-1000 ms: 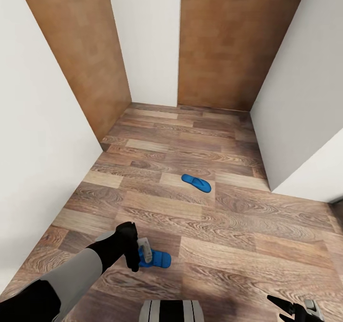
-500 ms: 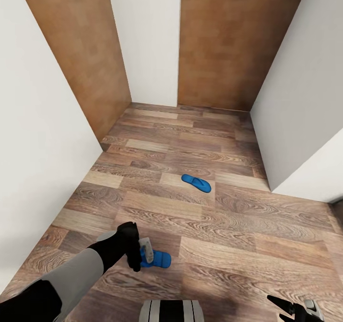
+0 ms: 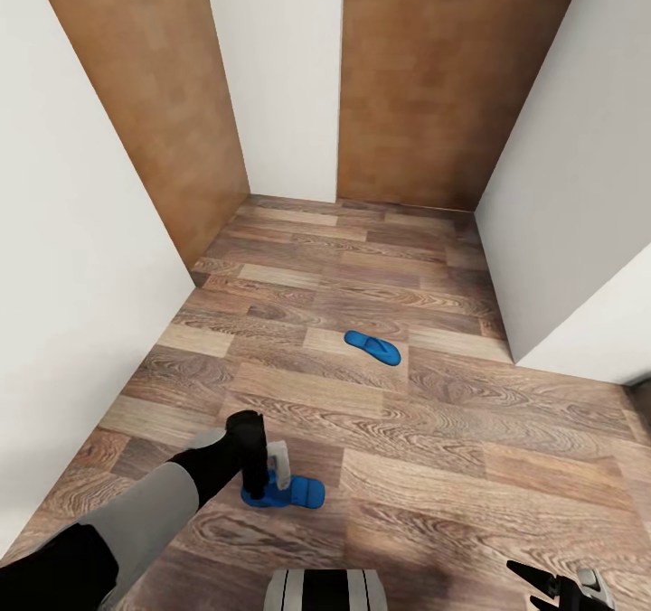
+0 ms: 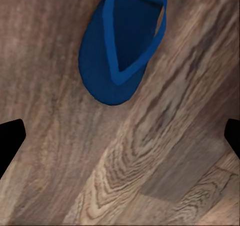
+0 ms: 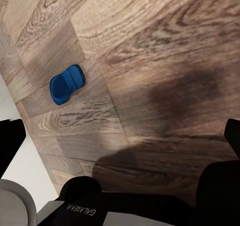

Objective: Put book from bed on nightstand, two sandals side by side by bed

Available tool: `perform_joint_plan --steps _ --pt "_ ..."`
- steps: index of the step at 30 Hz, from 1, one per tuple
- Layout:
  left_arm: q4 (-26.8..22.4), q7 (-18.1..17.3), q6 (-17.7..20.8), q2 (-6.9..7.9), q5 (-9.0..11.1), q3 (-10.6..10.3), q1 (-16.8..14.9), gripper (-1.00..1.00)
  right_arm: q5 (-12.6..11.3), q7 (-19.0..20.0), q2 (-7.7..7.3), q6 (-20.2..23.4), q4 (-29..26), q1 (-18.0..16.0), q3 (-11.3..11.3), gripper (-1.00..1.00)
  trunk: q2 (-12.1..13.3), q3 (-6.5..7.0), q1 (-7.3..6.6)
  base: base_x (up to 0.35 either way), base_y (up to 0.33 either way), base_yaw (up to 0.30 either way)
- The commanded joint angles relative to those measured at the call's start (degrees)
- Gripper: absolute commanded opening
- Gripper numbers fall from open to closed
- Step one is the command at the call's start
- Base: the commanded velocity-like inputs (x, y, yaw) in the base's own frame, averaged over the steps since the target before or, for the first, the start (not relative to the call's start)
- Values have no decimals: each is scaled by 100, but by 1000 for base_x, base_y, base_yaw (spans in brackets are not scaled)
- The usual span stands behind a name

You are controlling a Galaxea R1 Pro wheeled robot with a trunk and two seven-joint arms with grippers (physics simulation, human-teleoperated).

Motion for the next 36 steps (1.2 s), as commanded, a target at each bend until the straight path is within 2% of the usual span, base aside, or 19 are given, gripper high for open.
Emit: perform_joint_plan --steps 1,3,8,15,23,36 --pt "-61 -272 -1 -4 -148 -6 -43 100 -16 5 0 34 0 -2 -5 100 -2 -4 -1 0 0 0" --pt "-144 -479 -10 -4 -205 -5 -128 100 -18 5 0 34 0 -3 -5 100 -2 -4 -1 0 0 0" --pt "-256 -717 -20 -30 -267 -4 -245 100 -20 5 0 34 0 -3 -5 100 -2 -4 -1 0 0 0" --pt "-267 -736 -25 -114 -265 0 -258 100 -19 5 0 34 0 -1 -5 100 -2 -4 -1 0 0 0" --pt "-269 -724 -29 -280 -264 5 -259 100 -18 5 0 34 0 1 -4 100 -2 -4 -1 0 0 0" --pt "-235 -712 -19 -301 -258 5 -267 100 -19 9 0 34 0 -1 -4 100 -2 -4 -1 0 0 0"
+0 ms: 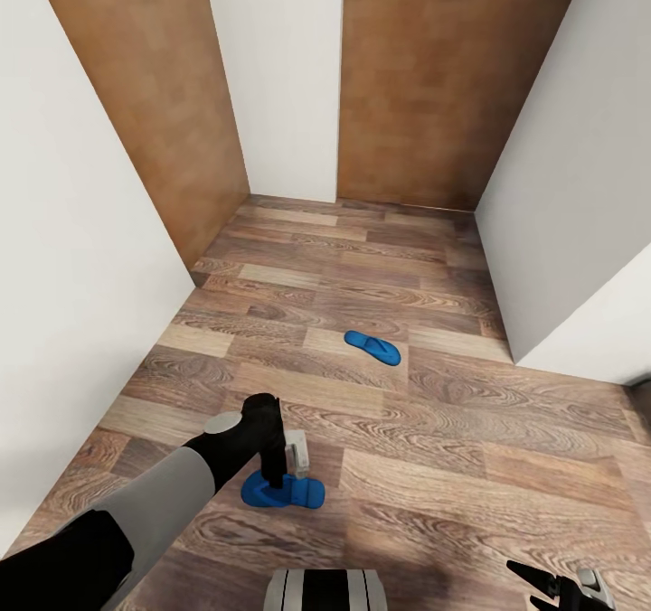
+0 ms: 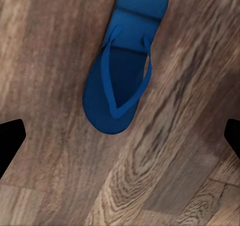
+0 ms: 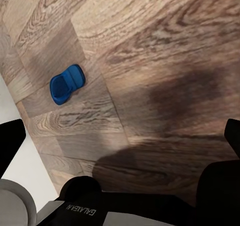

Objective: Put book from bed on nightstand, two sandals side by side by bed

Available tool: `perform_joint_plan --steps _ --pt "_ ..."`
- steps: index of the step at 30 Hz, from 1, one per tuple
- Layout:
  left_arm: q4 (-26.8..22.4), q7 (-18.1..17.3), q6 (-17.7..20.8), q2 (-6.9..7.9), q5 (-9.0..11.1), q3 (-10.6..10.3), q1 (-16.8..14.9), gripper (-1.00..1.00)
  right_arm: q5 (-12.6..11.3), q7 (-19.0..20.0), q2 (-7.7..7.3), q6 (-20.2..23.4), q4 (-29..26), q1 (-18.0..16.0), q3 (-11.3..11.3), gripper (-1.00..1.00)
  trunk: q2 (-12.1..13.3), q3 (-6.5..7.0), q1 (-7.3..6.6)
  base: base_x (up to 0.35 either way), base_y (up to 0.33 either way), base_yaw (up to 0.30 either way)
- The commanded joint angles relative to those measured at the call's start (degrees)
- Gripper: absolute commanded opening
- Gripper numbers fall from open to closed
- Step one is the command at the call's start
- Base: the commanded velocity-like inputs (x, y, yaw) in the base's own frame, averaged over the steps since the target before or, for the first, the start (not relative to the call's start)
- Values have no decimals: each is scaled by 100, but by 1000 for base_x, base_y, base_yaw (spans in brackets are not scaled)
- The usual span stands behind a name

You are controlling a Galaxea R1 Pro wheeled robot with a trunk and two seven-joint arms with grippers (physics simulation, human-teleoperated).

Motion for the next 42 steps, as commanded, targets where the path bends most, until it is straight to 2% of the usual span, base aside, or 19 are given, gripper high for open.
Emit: perform_joint_plan --steps 1,7,36,42 --pt "-9 -33 42 -2 -25 -9 -1 100 -18 6 0 34 0 -4 -6 100 -2 -4 -1 0 0 0" --pt "-8 -39 68 1 -25 -9 -4 100 -22 10 0 34 0 -1 -6 100 -2 -4 -1 0 0 0" --pt "-8 -43 91 2 -32 -9 -4 100 -23 11 4 37 0 0 -7 100 -40 -647 74 0 0 0" --pt "-8 -41 91 6 -32 -9 -3 100 -23 11 5 39 0 0 -6 100 -40 -647 74 0 0 0"
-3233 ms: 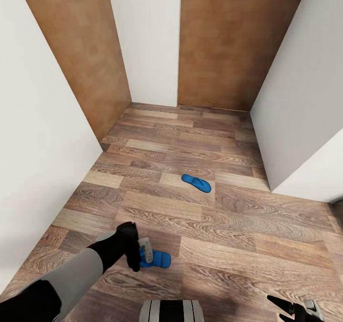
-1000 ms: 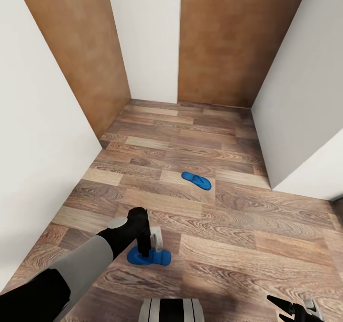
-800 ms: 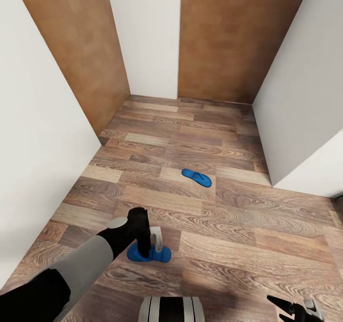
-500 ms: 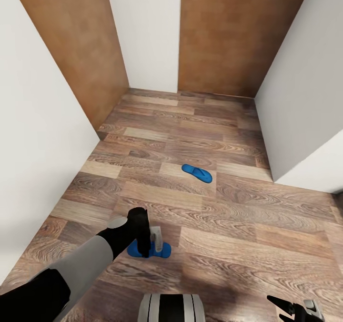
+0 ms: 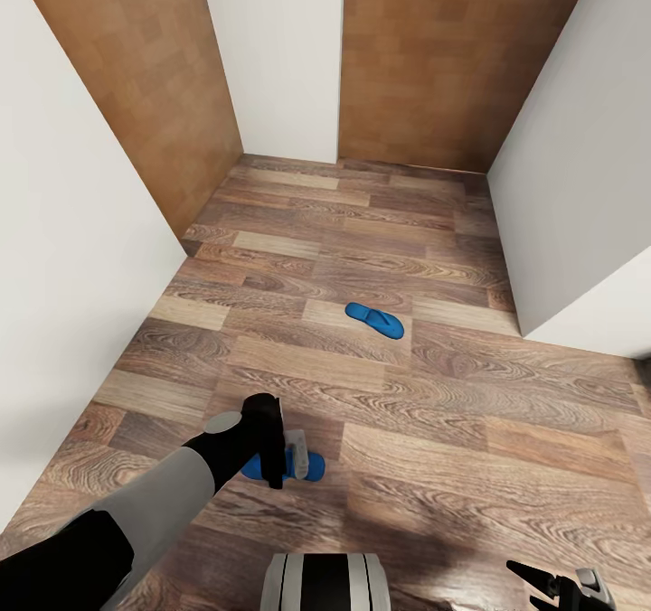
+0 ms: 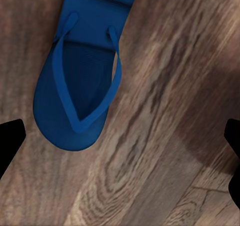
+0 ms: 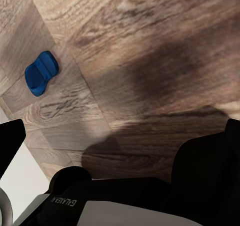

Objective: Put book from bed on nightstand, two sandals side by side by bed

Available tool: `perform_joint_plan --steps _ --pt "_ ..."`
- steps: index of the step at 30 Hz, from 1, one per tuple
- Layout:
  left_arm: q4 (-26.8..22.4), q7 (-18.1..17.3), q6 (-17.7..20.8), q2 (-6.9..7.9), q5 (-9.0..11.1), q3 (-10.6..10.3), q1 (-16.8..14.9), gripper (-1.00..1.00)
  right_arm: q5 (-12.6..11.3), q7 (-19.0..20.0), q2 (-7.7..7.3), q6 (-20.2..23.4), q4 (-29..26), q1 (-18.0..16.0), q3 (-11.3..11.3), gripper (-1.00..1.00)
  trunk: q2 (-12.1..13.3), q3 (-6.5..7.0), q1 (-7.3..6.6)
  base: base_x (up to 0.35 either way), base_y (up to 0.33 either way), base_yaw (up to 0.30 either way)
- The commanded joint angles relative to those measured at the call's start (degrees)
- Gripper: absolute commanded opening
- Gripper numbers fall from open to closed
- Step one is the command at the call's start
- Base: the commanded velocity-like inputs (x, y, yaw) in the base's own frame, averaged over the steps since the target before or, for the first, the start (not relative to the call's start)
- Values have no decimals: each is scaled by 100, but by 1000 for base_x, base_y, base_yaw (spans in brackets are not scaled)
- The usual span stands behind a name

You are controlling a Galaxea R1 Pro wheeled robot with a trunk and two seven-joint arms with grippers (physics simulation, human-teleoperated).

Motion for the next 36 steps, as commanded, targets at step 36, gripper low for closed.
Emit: perform_joint_plan --steps 36 --pt "-12 818 425 -1 -481 2 -2 100 -17 15 0 37 0 -5 -6 100 -1 -4 -1 0 0 0"
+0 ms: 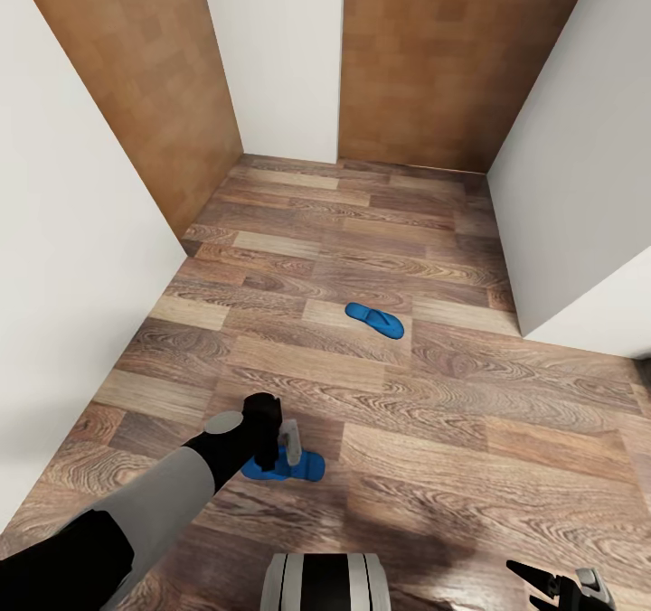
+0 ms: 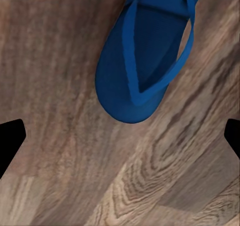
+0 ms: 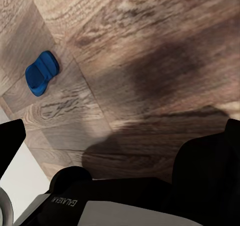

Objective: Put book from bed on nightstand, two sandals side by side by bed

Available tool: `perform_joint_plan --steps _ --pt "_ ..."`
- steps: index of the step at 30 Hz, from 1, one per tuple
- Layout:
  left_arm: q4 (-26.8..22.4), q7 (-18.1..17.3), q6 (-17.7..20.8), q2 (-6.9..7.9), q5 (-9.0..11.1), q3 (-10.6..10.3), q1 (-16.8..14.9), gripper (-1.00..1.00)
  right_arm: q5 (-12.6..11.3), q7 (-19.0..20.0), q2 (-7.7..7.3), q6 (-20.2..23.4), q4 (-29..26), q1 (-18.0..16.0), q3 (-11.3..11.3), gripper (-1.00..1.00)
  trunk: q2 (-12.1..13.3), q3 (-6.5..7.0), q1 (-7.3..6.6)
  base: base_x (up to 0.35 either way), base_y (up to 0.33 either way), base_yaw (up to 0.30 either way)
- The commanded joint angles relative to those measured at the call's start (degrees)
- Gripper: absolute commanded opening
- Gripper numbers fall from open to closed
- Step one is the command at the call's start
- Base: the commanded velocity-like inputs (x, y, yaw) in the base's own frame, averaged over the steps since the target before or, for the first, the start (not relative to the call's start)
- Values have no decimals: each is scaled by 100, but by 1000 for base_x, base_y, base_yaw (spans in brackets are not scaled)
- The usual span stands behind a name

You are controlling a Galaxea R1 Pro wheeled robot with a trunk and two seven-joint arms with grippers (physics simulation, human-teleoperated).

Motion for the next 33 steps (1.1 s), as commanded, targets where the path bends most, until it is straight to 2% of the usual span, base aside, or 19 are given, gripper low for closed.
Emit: perform_joint_plan --steps 1,8,33 --pt "-8 -32 15 0 -46 -13 -3 100 -17 6 1 34 0 -1 -6 100 -2 -4 -1 0 0 0" --pt "-6 17 15 -1 -42 -23 -3 100 -17 6 2 34 0 -3 -6 100 -2 -4 -1 0 0 0" --pt "-6 24 6 -36 -39 -22 -3 100 -17 6 4 34 0 -2 -6 100 -34 -536 61 0 0 0"
